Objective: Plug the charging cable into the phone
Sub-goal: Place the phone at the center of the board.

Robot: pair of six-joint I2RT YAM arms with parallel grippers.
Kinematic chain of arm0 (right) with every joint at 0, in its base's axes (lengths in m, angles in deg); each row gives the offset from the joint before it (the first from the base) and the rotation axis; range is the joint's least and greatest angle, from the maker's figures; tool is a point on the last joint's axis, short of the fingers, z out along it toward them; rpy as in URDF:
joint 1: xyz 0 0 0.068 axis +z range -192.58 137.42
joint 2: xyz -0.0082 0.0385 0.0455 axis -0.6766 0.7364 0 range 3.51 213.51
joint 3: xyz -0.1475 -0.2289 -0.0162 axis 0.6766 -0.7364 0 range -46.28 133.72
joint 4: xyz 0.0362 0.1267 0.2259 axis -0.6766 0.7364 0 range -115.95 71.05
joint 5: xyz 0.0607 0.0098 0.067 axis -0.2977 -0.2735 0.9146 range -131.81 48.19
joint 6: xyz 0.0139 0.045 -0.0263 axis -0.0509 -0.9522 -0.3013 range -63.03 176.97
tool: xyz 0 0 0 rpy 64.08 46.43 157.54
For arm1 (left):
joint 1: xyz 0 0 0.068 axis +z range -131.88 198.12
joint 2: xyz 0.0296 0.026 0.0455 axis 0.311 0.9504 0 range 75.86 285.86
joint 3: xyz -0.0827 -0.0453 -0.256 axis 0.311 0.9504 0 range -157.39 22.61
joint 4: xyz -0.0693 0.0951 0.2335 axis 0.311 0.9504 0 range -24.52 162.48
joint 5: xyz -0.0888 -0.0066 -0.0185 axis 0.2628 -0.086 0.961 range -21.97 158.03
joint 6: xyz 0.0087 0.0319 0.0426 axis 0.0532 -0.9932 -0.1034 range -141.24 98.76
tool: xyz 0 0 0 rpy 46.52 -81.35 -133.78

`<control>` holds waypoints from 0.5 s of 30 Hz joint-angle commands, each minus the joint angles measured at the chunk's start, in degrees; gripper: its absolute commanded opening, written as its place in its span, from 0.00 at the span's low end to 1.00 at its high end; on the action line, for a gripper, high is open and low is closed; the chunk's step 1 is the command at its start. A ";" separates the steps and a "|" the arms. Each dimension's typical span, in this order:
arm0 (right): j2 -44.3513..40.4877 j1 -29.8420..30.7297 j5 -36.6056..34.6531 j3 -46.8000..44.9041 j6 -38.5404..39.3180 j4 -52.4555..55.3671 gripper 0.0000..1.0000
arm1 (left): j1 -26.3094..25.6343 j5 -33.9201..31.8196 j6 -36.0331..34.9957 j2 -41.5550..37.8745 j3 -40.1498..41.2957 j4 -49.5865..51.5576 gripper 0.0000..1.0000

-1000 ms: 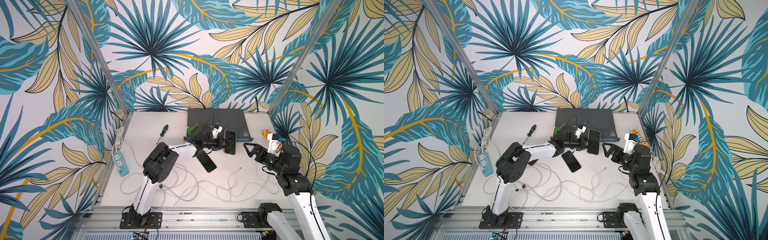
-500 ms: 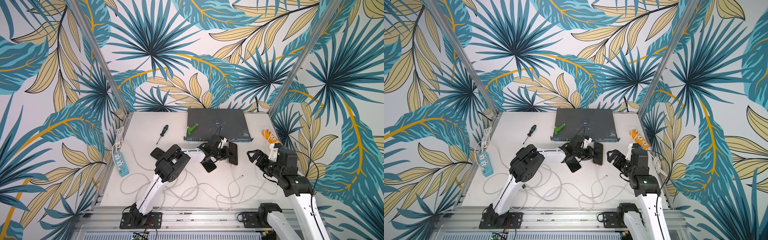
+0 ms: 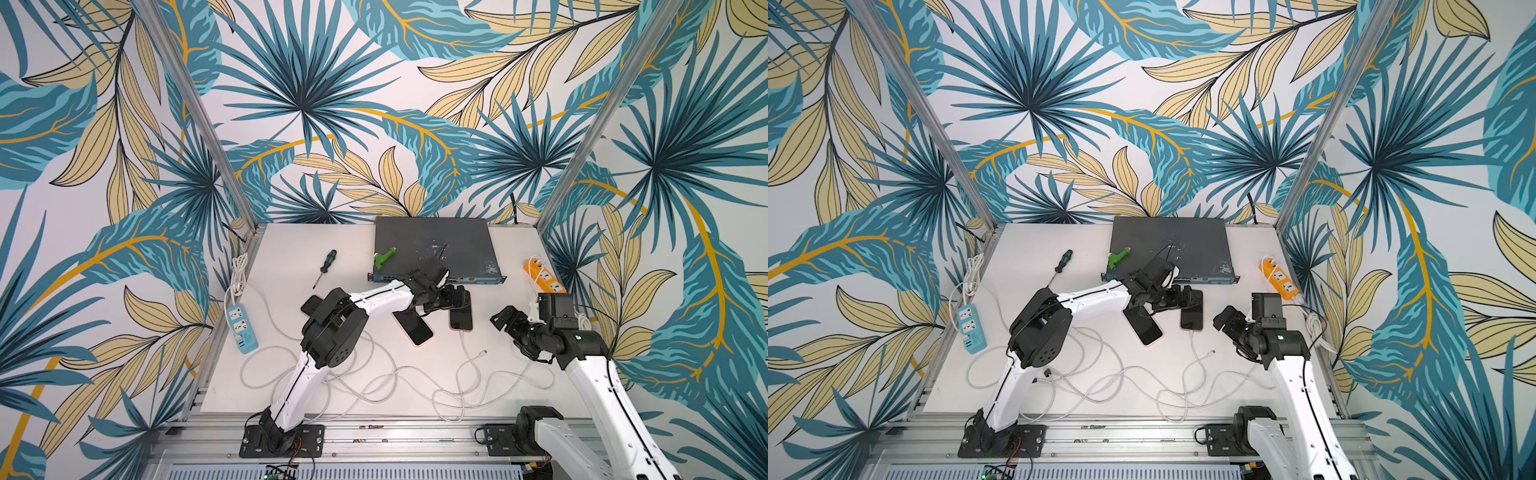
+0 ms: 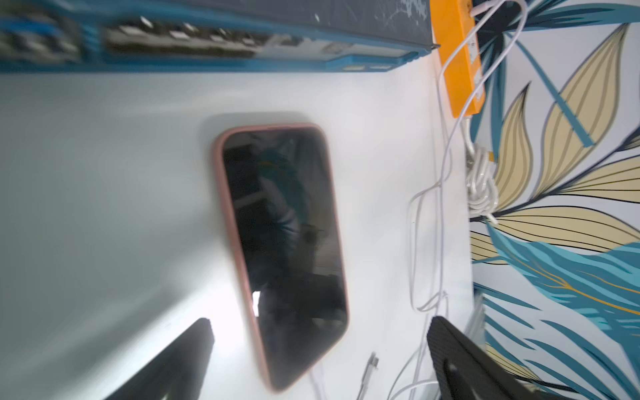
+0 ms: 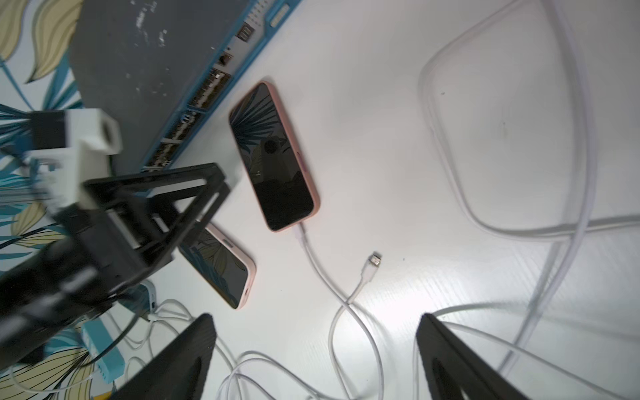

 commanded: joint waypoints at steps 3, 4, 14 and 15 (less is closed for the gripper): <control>9.00 0.33 -2.35 -2.85 -2.99 -0.60 0.80 | 0.14 -20.52 -0.90 -11.87 -0.80 26.46 1.00; 11.61 0.67 -3.17 -2.31 -2.93 -0.40 0.78 | 0.14 -21.30 0.77 -13.89 1.91 27.29 1.00; 26.01 8.82 -5.93 0.12 -6.45 -3.22 0.59 | 0.08 -25.85 7.67 -30.27 28.19 16.96 1.00; 26.22 9.34 -5.95 0.08 -6.68 -3.17 0.59 | 0.07 -24.95 7.48 -29.67 28.13 17.40 1.00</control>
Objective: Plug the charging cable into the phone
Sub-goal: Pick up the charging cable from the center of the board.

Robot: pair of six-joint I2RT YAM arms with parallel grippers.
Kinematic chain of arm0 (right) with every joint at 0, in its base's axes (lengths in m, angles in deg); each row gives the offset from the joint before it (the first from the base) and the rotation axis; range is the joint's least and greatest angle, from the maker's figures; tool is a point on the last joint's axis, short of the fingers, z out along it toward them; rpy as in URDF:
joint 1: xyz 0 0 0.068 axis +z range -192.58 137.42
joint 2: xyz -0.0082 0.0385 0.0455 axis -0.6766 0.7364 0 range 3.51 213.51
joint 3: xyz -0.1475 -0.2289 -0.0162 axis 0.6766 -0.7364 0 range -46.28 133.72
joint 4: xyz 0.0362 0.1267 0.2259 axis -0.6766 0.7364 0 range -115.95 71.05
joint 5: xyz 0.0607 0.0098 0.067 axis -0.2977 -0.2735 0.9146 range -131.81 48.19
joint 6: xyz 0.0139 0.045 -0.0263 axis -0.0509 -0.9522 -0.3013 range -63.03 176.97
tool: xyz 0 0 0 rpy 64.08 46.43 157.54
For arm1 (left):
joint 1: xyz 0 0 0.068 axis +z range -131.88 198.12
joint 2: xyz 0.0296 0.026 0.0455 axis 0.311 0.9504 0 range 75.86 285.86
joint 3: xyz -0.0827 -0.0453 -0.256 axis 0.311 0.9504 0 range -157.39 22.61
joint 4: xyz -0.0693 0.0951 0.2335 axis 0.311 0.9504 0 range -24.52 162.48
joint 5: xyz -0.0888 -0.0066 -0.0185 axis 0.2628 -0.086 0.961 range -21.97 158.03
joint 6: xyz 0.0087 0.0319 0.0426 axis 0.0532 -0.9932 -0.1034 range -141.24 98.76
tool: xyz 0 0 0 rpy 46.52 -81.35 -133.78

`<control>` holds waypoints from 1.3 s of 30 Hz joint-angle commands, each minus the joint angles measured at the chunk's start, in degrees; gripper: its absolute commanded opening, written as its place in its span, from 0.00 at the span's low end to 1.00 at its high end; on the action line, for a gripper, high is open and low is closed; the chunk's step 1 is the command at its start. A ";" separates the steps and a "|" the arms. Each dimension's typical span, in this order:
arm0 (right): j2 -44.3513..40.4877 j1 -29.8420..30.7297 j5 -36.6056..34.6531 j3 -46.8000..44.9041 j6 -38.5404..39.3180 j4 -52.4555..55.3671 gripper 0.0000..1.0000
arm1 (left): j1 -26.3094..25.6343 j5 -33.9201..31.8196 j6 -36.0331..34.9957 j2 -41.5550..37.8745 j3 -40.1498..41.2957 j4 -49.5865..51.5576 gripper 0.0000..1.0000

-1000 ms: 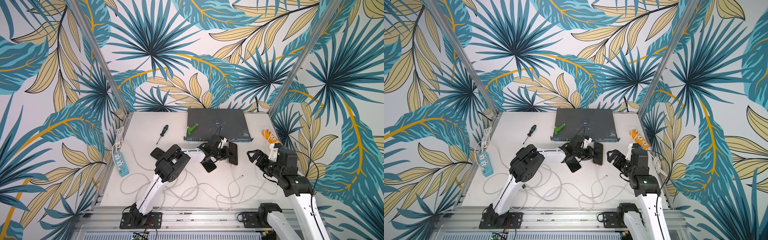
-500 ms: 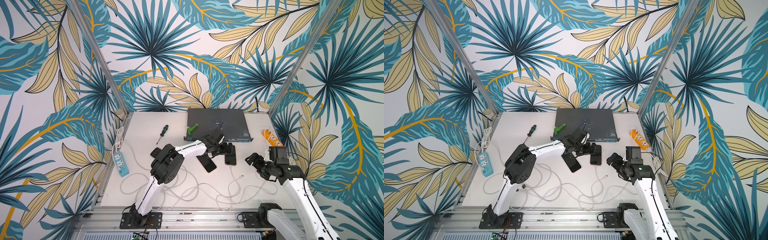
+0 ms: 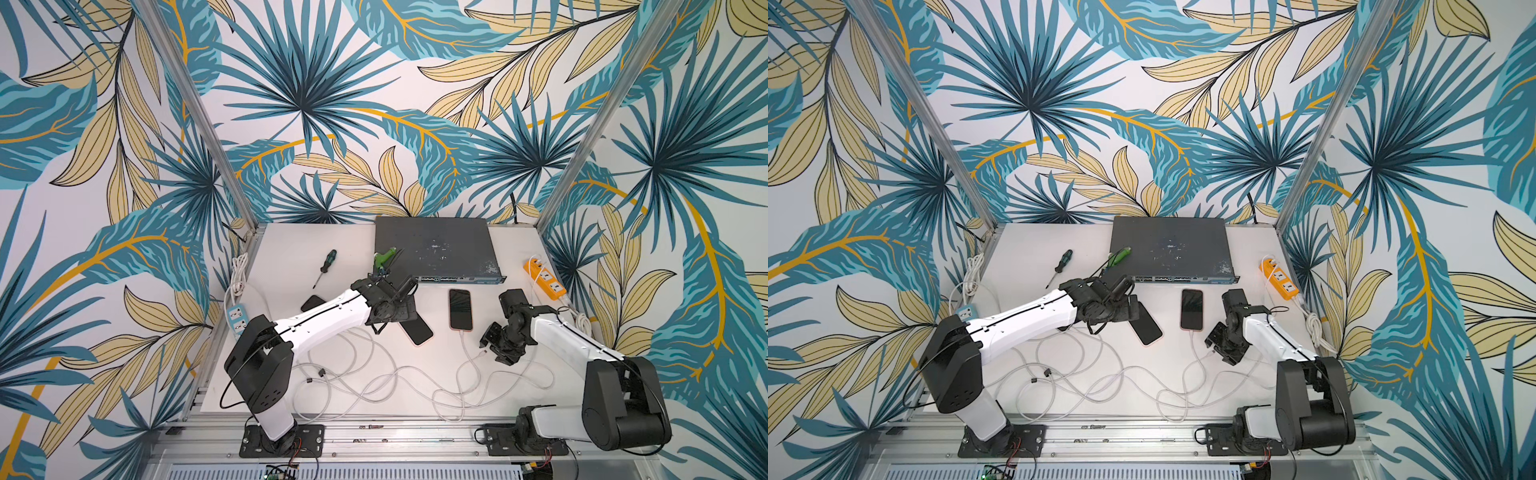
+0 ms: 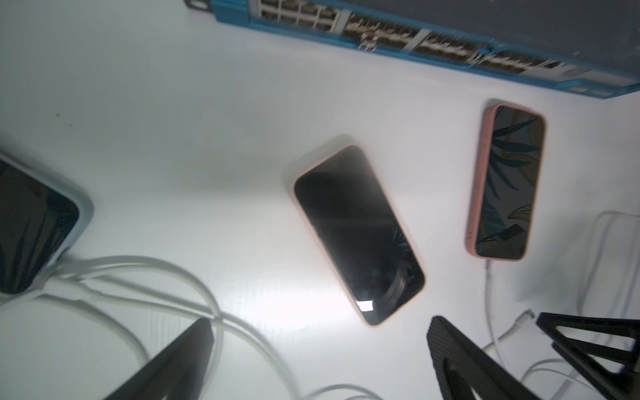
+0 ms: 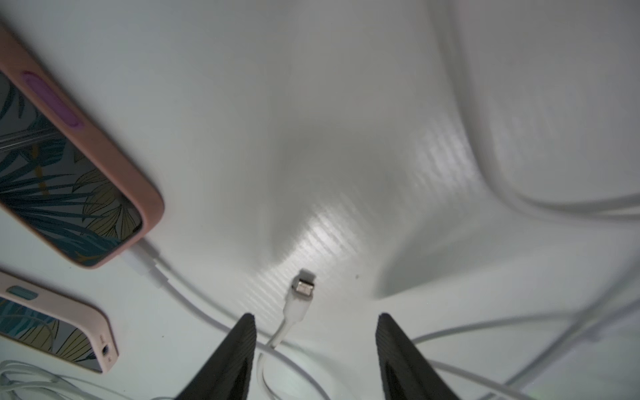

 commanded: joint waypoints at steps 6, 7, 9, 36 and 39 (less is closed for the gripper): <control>-2.72 5.78 -5.72 2.96 -4.80 3.67 0.56 | -0.51 -0.87 2.13 -3.05 6.14 -3.79 1.00; -2.32 8.13 -4.62 3.72 -5.18 3.79 0.54 | -0.50 -1.09 2.13 -3.60 6.76 -4.04 1.00; -0.91 11.55 -2.59 5.66 -6.16 4.07 0.52 | -0.51 -1.23 1.90 -3.93 7.16 -3.89 1.00; 9.24 25.91 -6.13 9.24 -19.26 5.54 0.41 | -0.52 0.94 1.60 -7.47 11.57 -5.99 1.00; 6.99 26.52 -6.38 9.31 -20.33 7.79 0.41 | -0.51 0.96 1.60 -7.21 11.49 -6.18 1.00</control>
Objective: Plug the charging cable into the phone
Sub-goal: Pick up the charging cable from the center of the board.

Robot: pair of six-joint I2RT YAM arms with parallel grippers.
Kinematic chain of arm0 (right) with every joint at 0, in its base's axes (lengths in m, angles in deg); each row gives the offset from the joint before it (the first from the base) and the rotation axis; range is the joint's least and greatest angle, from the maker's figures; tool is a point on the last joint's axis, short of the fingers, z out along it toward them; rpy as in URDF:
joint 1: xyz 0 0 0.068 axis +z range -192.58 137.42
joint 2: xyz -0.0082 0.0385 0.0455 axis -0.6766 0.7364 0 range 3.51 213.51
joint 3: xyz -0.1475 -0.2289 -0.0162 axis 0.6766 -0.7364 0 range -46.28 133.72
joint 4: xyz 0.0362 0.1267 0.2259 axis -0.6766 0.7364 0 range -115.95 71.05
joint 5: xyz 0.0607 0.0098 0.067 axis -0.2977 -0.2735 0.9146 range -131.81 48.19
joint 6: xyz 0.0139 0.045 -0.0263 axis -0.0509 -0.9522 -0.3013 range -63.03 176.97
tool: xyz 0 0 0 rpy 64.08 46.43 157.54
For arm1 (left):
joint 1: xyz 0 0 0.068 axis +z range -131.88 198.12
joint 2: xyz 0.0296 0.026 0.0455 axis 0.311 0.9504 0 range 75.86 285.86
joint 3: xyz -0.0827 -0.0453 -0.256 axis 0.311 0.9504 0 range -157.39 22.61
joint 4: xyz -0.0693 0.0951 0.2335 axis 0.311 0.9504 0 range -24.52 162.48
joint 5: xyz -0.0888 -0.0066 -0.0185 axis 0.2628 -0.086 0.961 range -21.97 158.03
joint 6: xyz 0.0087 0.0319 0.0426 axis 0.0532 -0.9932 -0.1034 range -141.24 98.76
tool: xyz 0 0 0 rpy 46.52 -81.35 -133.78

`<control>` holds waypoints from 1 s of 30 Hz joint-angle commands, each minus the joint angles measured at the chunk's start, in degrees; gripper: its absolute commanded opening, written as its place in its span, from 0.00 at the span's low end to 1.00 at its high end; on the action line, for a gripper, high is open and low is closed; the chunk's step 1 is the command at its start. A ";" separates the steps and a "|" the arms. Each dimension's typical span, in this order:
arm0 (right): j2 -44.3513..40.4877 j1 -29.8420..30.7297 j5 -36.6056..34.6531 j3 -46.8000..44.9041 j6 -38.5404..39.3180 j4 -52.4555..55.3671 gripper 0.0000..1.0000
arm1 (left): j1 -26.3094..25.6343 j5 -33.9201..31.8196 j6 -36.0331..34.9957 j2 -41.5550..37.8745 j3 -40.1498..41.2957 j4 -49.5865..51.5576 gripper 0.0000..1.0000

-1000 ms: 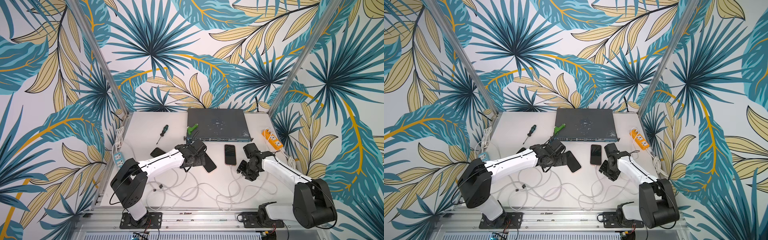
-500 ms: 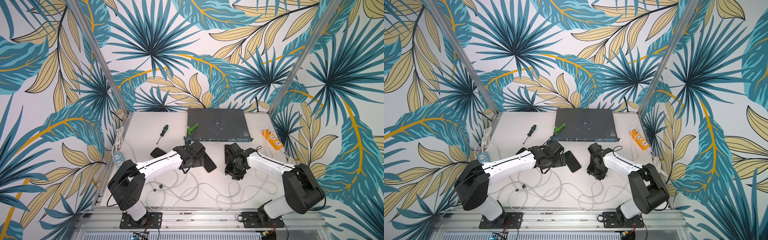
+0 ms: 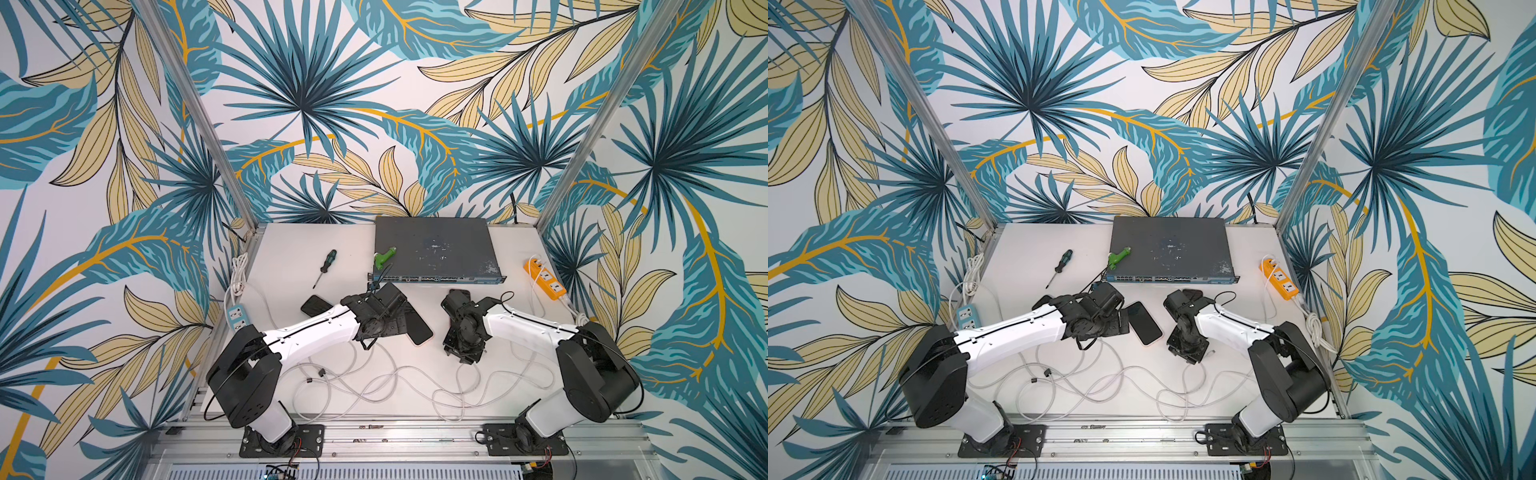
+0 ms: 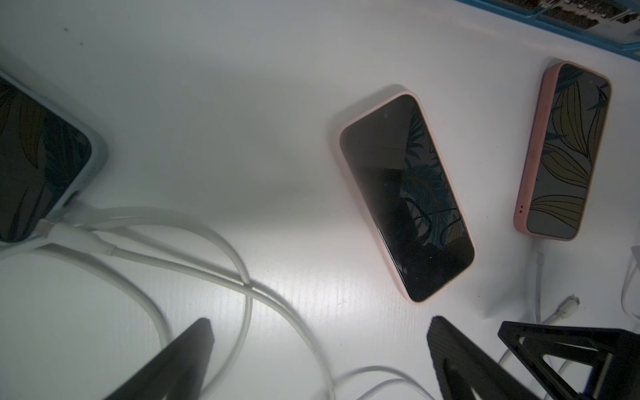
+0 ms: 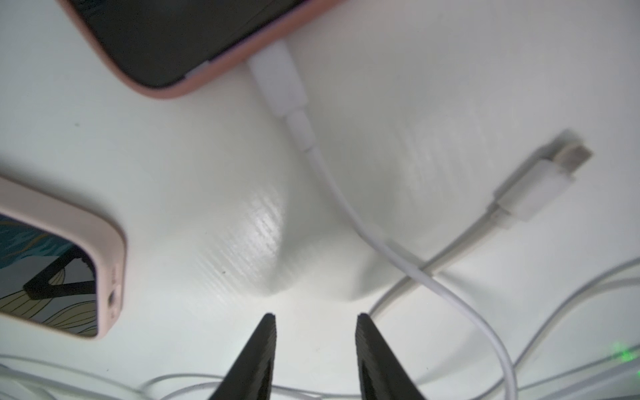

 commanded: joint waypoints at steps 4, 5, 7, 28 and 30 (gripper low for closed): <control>-5.37 1.41 -2.45 -1.26 -4.05 6.74 0.41 | -0.27 -0.16 -0.26 -0.71 0.90 -1.36 1.00; -5.80 1.40 -2.17 -1.99 -4.29 6.64 0.40 | -0.24 -0.08 -0.28 -0.52 0.91 -1.50 1.00; -5.96 1.37 -1.20 -4.13 -4.60 5.43 0.40 | -0.22 0.13 -0.23 -0.11 0.98 -1.80 1.00; 2.84 0.96 1.45 -5.74 -1.90 -5.67 0.25 | -0.26 0.81 0.28 1.61 1.35 -2.11 1.00; 3.47 0.98 1.76 -5.25 -1.19 -6.23 0.15 | -0.22 0.72 0.29 1.84 1.35 -2.14 1.00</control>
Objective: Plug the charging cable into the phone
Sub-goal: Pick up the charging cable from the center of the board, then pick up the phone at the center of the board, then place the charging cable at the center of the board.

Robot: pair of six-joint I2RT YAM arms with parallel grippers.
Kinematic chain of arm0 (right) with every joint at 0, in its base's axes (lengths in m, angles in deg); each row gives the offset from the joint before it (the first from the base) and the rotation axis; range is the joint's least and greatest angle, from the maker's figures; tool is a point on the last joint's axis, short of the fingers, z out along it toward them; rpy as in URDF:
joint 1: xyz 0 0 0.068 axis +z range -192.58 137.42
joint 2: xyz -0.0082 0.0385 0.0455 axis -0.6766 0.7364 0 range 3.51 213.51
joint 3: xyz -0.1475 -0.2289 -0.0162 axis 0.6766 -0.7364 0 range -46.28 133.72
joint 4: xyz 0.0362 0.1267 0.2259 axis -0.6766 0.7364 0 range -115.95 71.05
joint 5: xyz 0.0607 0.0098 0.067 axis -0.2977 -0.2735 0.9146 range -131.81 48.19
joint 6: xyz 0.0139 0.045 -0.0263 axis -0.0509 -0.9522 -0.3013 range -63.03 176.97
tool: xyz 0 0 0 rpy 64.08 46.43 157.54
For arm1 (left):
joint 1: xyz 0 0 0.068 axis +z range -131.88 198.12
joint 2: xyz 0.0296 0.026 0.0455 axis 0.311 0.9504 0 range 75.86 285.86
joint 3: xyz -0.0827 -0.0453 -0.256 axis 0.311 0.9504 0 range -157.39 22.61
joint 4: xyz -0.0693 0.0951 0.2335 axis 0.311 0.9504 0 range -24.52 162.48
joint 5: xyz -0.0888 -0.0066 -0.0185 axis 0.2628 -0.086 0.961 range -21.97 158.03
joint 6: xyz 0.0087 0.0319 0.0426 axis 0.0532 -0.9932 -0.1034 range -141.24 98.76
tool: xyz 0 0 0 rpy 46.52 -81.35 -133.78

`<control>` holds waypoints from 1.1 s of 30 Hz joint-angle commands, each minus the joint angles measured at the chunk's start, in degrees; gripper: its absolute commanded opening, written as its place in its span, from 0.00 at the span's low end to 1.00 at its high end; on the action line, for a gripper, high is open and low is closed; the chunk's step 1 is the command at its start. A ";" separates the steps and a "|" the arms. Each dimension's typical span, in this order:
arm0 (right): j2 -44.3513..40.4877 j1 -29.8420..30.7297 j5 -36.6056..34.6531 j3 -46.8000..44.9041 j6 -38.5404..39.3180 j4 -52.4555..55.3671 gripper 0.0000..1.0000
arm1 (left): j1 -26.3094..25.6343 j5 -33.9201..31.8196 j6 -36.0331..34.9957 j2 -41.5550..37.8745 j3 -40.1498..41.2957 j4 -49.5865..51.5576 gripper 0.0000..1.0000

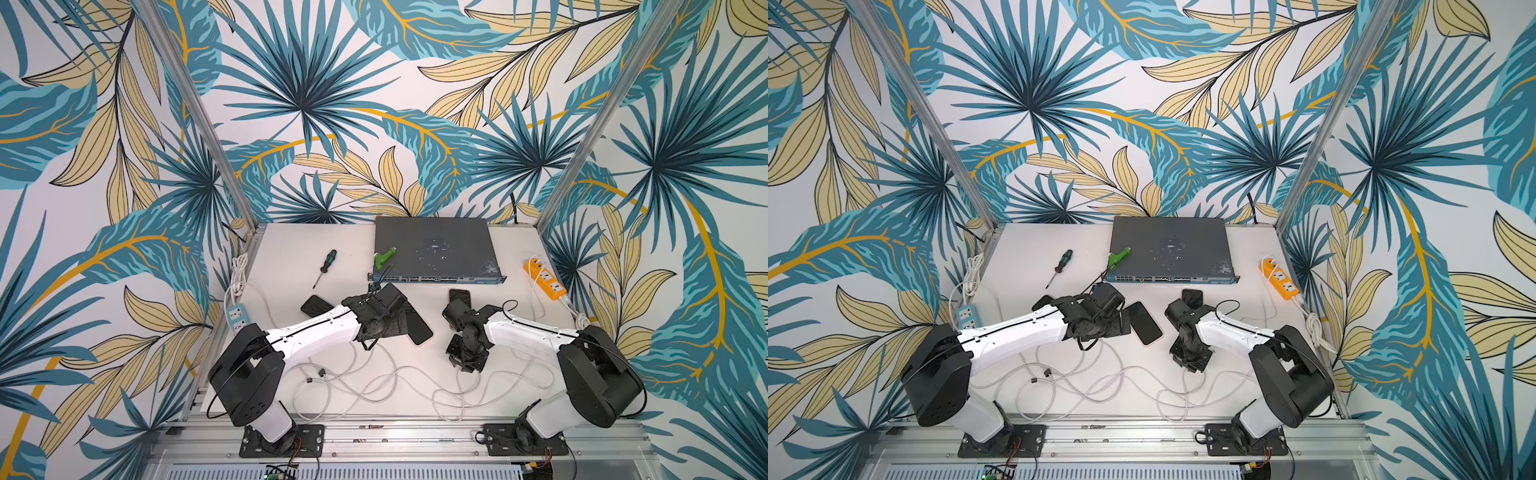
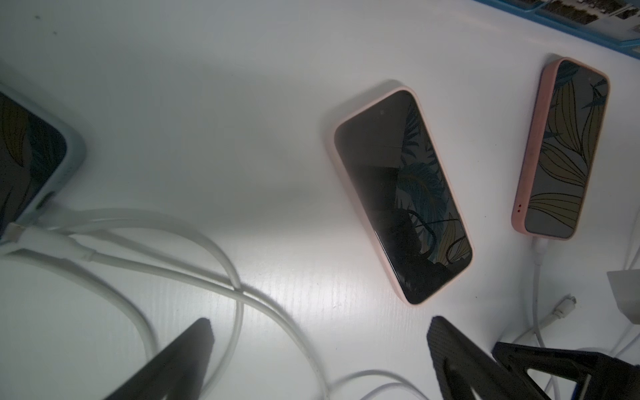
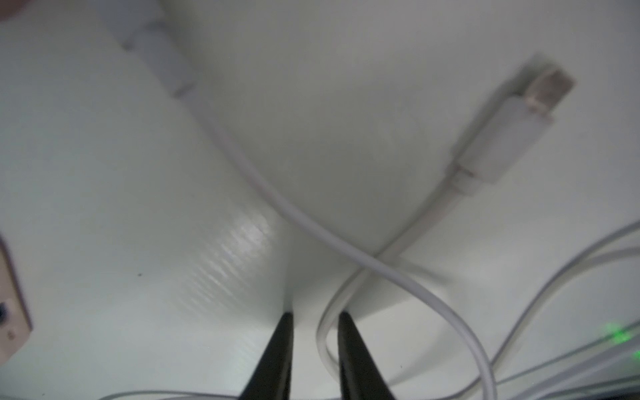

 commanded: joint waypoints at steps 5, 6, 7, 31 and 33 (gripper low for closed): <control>4.27 0.05 -1.05 5.85 6.53 -2.52 0.00 | -0.23 0.11 0.31 2.08 0.35 -0.48 1.00; 3.44 0.23 -1.26 7.41 8.37 -2.64 0.00 | -0.19 0.11 0.34 2.15 0.32 -0.44 1.00; 1.94 0.65 -1.55 8.64 10.11 -3.15 0.00 | -0.19 0.11 0.33 2.16 0.32 -0.33 1.00; -26.39 -3.10 -8.99 -9.94 13.61 -4.54 0.00 | -0.58 3.57 5.24 7.09 -5.20 -1.85 1.00; -26.59 -3.18 -9.13 -11.10 12.78 -5.67 0.00 | -1.39 2.86 5.92 9.93 -9.66 -0.64 1.00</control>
